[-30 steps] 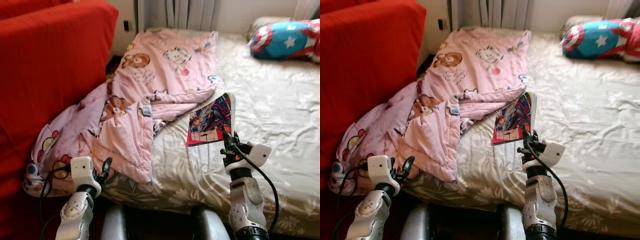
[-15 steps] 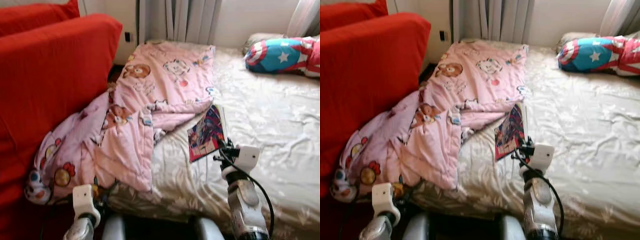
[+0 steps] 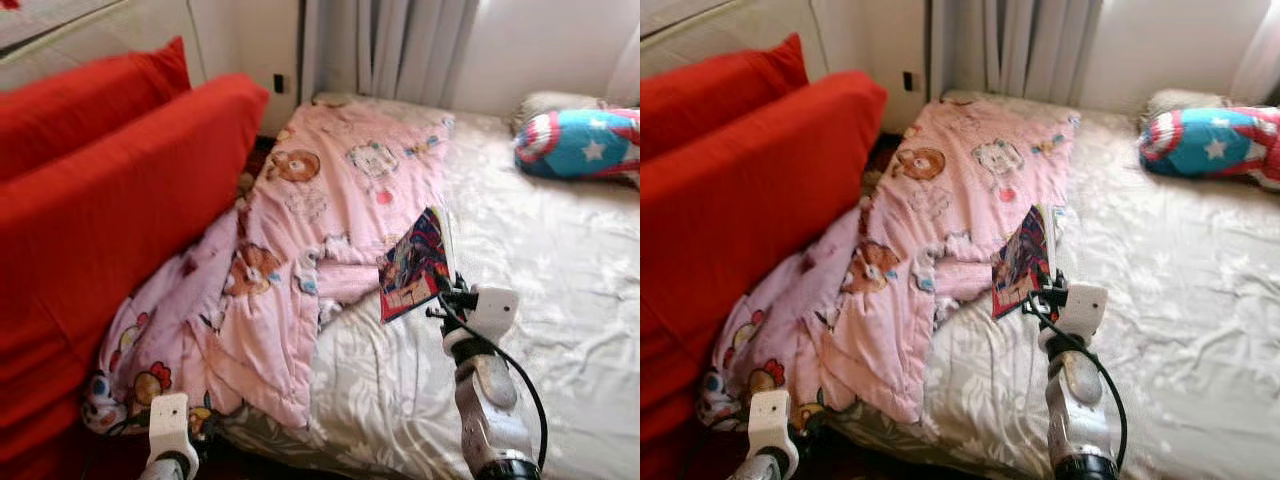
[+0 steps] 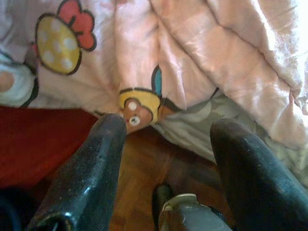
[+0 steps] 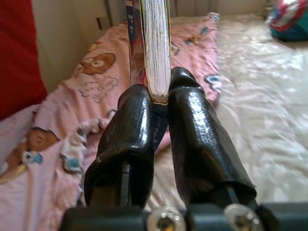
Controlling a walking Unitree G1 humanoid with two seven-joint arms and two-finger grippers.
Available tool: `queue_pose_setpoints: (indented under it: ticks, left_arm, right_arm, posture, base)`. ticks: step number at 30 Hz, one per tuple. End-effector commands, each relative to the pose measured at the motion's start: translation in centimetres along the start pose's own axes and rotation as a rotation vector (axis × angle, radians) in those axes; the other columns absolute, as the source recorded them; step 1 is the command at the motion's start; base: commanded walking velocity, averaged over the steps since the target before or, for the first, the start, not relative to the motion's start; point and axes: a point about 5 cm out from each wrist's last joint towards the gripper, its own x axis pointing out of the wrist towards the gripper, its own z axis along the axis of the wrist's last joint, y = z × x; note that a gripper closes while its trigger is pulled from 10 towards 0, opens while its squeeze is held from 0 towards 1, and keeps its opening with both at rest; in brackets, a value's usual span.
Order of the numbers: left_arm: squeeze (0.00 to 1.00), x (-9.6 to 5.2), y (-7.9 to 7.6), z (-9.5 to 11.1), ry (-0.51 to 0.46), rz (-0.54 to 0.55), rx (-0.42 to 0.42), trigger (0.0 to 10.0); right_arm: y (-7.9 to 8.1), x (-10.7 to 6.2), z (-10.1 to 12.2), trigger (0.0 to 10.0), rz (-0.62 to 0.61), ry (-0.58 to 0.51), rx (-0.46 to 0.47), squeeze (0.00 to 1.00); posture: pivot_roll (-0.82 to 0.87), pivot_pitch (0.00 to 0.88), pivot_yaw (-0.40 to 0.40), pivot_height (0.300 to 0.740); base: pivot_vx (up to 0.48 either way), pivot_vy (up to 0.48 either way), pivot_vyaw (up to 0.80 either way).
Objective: Clean up the room
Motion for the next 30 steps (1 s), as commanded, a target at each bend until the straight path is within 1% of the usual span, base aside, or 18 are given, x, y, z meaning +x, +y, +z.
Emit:
queue_pose_setpoints:
  ticks: [1, 3, 9, 14, 18, 23, 26, 30]
  left_arm:
    - [0.00, -0.37, -0.41, -1.45, 0.063, -0.008, 0.018, 10.0]
    - [0.00, -0.38, -0.48, -1.51, 0.066, -0.009, 0.020, 10.0]
    - [0.00, -0.45, -0.98, -2.07, 0.101, -0.029, 0.064, 10.0]
    - [0.00, -0.42, -1.03, -2.09, 0.107, -0.030, 0.074, 10.0]
    - [0.00, -0.43, -1.12, -2.17, 0.113, -0.037, 0.092, 10.0]
    - [0.00, -0.45, -0.96, -2.27, 0.128, -0.039, 0.117, 10.0]
    - [0.00, -0.38, -0.90, -2.08, 0.121, -0.037, 0.118, 10.0]
    - [0.00, -0.36, -1.13, -2.11, 0.120, -0.039, 0.118, 10.0]
  right_arm:
    - [0.24, 0.18, 0.13, 10.0, 0.008, -0.006, -0.004, 0.00]
    - [0.30, 0.20, 0.13, 10.0, 0.010, -0.006, -0.005, 0.00]
    - [0.75, 0.41, 0.18, 10.0, 0.009, -0.007, 0.000, 0.00]
    - [0.60, 0.54, 0.07, 10.0, -0.007, 0.009, -0.005, 0.00]
    - [0.37, 0.53, -0.18, 10.0, -0.020, 0.024, -0.018, 0.00]
    - [0.77, 0.71, -0.33, 10.0, -0.022, 0.029, -0.008, 0.00]
    - [1.04, 0.78, -0.33, 10.0, -0.020, 0.027, -0.001, 0.00]
    - [1.02, 0.75, -0.46, 10.0, -0.019, 0.032, 0.002, 0.00]
  posture:
    - [0.02, 0.000, -0.100, 0.740]
    - [0.02, 0.000, -0.100, 0.740]
    - [0.02, 0.000, -0.103, 0.740]
    - [0.01, 0.000, -0.102, 0.740]
    - [0.01, 0.000, -0.099, 0.740]
    - [0.02, 0.000, -0.088, 0.740]
    - [0.03, 0.000, -0.088, 0.740]
    - [0.05, 0.000, -0.093, 0.740]
  base:
    - [0.000, 0.000, 0.00]
    - [0.000, 0.000, 0.00]
    - [0.000, 0.000, 0.00]
    - [0.000, 0.000, 0.00]
    - [0.000, 0.000, -0.67]
    - [0.000, 0.000, -0.64]
    - [0.000, 0.000, -0.64]
    - [0.000, 0.000, -0.64]
